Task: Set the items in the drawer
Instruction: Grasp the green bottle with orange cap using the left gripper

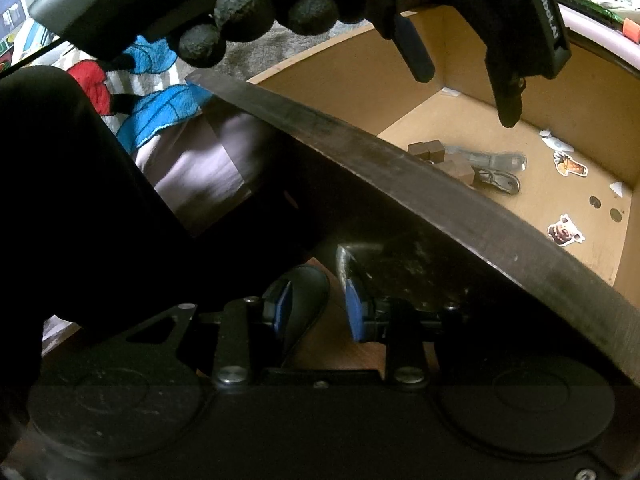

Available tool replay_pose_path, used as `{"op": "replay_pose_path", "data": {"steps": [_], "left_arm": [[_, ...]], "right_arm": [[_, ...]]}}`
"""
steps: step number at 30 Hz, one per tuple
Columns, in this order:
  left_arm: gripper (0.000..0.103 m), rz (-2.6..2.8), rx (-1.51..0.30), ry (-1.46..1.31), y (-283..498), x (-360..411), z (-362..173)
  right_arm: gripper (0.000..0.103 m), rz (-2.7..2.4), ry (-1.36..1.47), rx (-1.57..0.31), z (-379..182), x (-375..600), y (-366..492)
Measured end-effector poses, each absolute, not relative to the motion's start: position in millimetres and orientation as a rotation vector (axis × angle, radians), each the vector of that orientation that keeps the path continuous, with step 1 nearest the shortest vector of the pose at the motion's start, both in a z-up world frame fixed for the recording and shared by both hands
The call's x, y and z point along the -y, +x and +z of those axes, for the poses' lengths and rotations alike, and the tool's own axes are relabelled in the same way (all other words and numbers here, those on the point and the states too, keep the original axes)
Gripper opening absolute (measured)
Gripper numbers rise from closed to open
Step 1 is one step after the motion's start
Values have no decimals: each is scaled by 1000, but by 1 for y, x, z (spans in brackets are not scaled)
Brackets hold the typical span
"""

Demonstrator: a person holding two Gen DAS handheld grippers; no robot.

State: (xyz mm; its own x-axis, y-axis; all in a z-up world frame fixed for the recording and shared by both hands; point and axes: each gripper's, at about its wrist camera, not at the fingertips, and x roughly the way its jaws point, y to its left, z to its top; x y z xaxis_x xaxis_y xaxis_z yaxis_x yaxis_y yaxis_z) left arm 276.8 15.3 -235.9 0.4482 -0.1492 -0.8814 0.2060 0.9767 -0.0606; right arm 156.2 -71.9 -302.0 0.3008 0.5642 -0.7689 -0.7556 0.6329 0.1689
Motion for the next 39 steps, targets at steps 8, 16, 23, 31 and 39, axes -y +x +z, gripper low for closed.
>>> {"op": "replay_pose_path", "data": {"steps": [8,16,23,31,39], "left_arm": [[68,-204,-1063,68,278,-14,-228],[68,-215,-943,73,290,-10,-207],[68,-245,-811,53,326,-1,-179],[68,-316,-678,203,382,18,-155],[68,-342,-702,116,444,4,-154]], "right_arm": [[26,885,-249,-906,-302,72,156],[26,886,-249,-909,-302,71,155],[26,897,-252,-905,-303,73,154],[26,922,-241,-916,-303,76,156],[13,826,-185,-1083,-331,86,181]]}}
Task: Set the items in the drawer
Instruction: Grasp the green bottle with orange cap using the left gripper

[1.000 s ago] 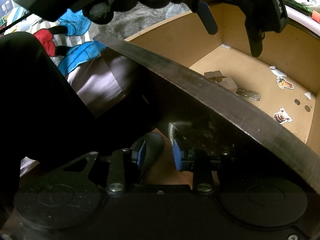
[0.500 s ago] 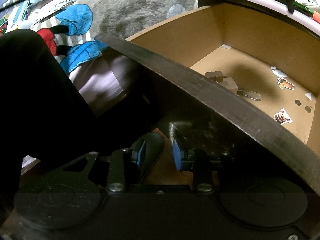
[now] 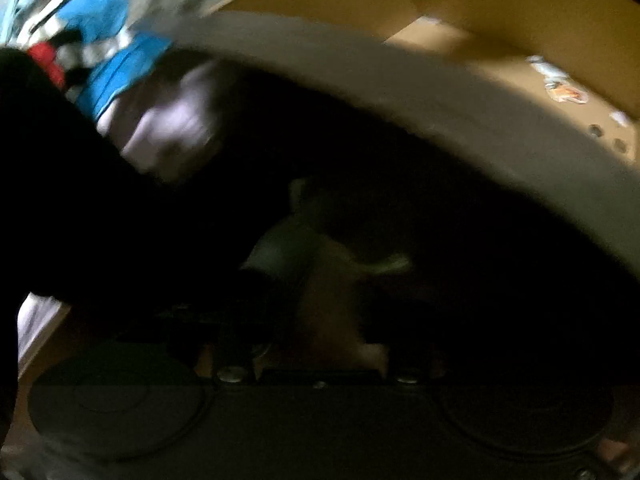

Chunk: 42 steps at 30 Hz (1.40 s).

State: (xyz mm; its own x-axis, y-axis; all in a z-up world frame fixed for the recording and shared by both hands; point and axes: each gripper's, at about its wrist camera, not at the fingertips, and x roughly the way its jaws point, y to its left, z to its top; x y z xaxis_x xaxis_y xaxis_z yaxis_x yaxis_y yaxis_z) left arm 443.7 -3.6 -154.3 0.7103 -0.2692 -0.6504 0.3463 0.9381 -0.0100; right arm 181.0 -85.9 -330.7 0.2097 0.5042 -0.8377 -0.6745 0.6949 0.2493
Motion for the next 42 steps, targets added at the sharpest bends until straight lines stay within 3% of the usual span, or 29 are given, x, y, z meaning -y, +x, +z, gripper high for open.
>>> {"op": "replay_pose_path", "data": {"steps": [11,15,17,19,29,31,34,42], "left_arm": [[70,-426,-843,-19,452,3,-174],[70,-484,-815,131,423,17,-167],[71,-500,-773,219,413,22,-162],[71,-515,-736,301,409,29,-158],[70,-624,-774,492,446,65,-176],[57,-611,-801,454,448,62,-176],[46,-630,-827,418,442,57,-175],[48,-649,-835,330,443,57,-179]], "right_arm": [[11,906,-274,-959,-303,72,161],[11,901,-387,-872,-299,66,149],[18,888,-452,-811,-297,64,143],[19,883,-492,-772,-296,63,139],[18,885,-637,-655,-293,57,128],[18,886,-686,-602,-292,56,122],[16,885,-754,-543,-294,52,117],[13,867,-890,-589,-314,39,120]]}}
